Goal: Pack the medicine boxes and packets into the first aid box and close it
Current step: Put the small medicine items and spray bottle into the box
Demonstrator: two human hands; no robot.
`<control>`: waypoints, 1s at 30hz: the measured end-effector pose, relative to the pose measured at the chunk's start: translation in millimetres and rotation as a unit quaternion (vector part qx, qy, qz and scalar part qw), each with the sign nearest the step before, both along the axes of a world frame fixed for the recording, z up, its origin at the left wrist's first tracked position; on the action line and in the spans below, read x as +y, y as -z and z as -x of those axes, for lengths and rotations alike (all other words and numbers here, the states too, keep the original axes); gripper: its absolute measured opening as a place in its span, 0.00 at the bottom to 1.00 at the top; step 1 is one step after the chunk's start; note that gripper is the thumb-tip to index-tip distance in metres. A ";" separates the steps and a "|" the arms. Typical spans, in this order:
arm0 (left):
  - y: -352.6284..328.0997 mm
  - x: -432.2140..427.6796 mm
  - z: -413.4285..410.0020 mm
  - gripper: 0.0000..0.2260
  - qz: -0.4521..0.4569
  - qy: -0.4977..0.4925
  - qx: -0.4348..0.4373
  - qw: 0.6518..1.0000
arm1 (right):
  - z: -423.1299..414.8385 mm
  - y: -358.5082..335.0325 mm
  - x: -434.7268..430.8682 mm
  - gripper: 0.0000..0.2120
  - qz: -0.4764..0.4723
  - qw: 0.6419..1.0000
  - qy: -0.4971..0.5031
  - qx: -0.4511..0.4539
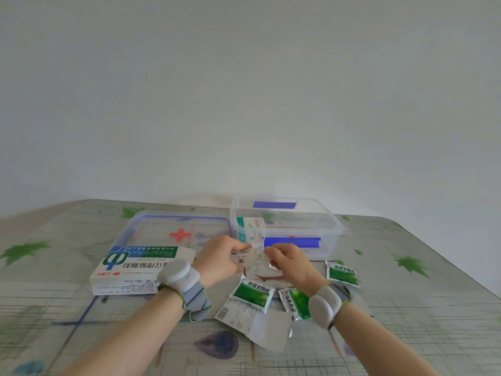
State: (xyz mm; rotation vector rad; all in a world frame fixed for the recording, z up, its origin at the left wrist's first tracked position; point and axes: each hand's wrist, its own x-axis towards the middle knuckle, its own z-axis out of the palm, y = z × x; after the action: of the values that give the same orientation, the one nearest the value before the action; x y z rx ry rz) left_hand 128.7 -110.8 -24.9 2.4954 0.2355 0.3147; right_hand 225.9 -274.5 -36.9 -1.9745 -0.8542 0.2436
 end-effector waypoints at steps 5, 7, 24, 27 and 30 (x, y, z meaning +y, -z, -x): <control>-4.4 5.1 4.3 0.22 0.023 -0.005 -0.028 0.999 | -1.2 -4.6 1.4 0.22 -0.088 0.988 0.032 0.120; -7.6 5.5 4.1 0.19 0.032 -0.011 -0.048 0.998 | 0.0 -7.6 1.6 0.20 -0.146 0.975 0.037 0.161; -37.4 -8.4 -26.9 0.09 0.205 0.009 -0.067 0.976 | -21.2 -49.3 16.3 0.11 -0.213 0.957 -0.013 0.197; -34.0 0.1 -38.2 0.11 0.199 0.000 -0.031 0.980 | -35.3 -44.2 20.8 0.12 -0.191 0.962 0.024 0.193; -36.1 14.6 -51.1 0.11 0.161 -0.069 -0.072 0.982 | -55.1 -45.5 23.4 0.14 -0.193 0.958 0.079 0.196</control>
State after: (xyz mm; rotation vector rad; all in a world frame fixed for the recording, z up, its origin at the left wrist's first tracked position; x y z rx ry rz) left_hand 179.8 -96.2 11.3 2.1322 0.3712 0.4721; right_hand 281.0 -251.0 8.6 -1.5458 -0.4421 0.3338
